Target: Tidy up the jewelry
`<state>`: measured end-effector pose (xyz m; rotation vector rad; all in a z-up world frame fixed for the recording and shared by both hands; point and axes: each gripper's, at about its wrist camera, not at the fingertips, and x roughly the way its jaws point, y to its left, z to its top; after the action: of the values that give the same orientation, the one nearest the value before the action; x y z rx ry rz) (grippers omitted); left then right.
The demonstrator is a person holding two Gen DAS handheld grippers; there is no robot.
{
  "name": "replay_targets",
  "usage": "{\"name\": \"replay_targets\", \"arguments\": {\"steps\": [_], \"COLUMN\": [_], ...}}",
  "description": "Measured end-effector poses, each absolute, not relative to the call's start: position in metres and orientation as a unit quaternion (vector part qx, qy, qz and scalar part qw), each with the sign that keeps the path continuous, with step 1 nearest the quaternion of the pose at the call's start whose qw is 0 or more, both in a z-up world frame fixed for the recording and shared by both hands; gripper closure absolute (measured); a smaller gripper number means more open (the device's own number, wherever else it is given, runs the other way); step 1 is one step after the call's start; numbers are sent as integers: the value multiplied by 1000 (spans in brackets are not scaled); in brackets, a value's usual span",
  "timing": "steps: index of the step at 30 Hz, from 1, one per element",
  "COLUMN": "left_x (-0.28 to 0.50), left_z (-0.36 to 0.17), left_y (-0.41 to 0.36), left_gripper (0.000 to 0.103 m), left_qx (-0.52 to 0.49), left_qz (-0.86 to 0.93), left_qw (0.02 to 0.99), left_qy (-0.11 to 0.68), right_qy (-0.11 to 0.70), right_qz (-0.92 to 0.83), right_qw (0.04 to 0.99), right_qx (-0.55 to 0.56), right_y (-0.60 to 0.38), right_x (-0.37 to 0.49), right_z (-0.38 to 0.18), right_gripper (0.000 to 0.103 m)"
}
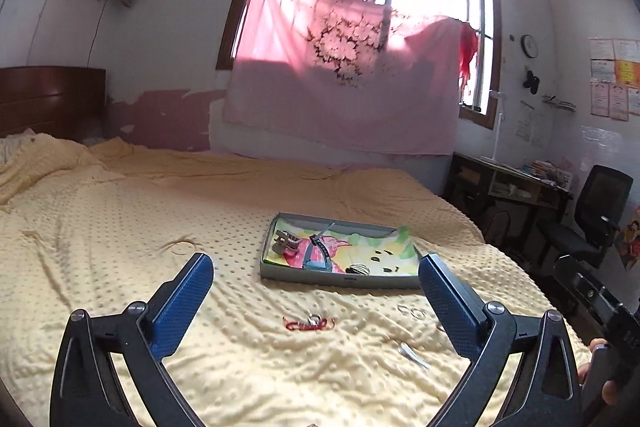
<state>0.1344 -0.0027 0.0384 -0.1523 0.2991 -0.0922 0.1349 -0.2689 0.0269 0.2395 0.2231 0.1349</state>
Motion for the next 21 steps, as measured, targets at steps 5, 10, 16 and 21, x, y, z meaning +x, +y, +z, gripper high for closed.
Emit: {"name": "replay_targets", "arguments": {"steps": [5, 10, 16, 21], "left_x": [93, 56, 30, 18], "left_z": [38, 24, -4, -24], "left_y": [-3, -8, -11, -12], "left_gripper": [0, 0, 0, 0], "left_qx": [-65, -54, -53, -61], "left_qz": [-40, -38, -48, -41], "left_qw": [987, 987, 982, 978], "left_qy": [141, 144, 176, 193], "right_qy": [108, 111, 124, 144], "right_qz": [58, 42, 39, 31], "right_qw": [987, 988, 988, 985], "right_qx": [102, 94, 89, 92], "right_y": [-272, -270, -273, -279], "right_x": [86, 48, 22, 8], "right_z": [31, 24, 10, -7], "right_gripper": [1, 1, 1, 1]}}
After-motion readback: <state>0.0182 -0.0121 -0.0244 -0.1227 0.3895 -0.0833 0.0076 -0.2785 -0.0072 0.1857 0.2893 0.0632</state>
